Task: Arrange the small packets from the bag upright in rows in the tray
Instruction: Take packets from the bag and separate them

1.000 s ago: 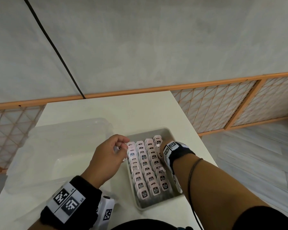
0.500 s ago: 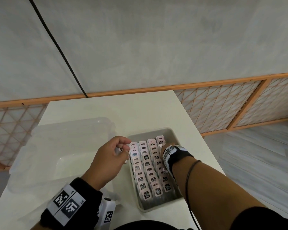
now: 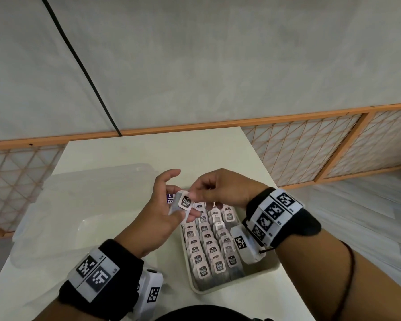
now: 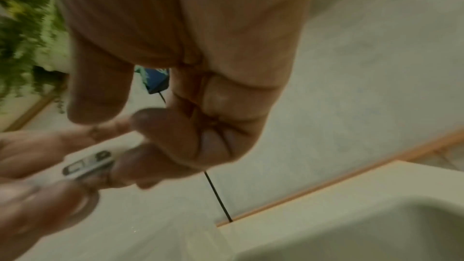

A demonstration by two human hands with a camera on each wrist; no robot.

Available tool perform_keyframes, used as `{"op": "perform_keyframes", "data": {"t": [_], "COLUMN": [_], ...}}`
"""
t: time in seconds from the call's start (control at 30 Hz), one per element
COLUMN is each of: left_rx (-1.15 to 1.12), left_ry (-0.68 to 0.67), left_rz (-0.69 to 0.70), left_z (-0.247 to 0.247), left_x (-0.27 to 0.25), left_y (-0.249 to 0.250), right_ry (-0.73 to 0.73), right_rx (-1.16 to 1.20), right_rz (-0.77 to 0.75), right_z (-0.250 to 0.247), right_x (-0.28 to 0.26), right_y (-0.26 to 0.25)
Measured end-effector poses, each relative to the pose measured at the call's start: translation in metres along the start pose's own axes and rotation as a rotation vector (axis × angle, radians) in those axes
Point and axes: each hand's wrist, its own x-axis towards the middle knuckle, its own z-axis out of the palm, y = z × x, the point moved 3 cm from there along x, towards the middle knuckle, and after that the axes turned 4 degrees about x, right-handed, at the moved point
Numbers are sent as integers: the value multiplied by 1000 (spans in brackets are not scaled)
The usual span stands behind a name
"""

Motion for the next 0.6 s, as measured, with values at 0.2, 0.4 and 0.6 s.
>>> {"op": "perform_keyframes", "data": {"t": [0.2,0.4,0.6], "left_rx": [66,-44,-15], "left_ry": [100,253,335], "left_rz": [-43,-30,54], "left_z": [-1,-9,-9], "left_x": [0,-2,-4], "left_y": [-5,-3,4], "right_ry": [219,339,444], "right_rx": [-172,-133,-260], "right_rz": [-251,-382,-546], "right_z": [-6,-9,-4], "right_x": [-15,-22,-28], "right_y": [-20,-26,-37]}}
